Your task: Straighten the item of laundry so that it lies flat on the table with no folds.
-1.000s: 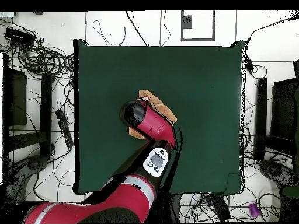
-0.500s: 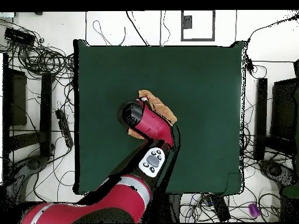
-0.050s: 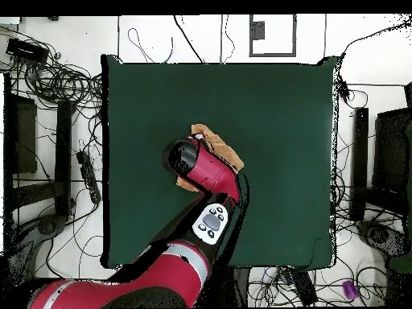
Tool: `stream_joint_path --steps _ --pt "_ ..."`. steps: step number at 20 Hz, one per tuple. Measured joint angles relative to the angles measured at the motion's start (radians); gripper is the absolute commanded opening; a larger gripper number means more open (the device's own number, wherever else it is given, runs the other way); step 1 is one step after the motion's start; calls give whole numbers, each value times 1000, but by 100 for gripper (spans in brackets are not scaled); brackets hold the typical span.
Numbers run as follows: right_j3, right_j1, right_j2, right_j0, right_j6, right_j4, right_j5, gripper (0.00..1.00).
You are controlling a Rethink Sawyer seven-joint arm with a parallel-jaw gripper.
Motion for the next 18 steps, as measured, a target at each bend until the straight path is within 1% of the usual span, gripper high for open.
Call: stream_joint_path --steps 1,2,13,18 --pt "0 0 0 0 0 0 0 100" --pt "1 -1 0 0 0 0 0 0" --pt "2 -1 -3 1 0 -1 0 0" --pt "-14 15 -33 23 0 -3 25 0"
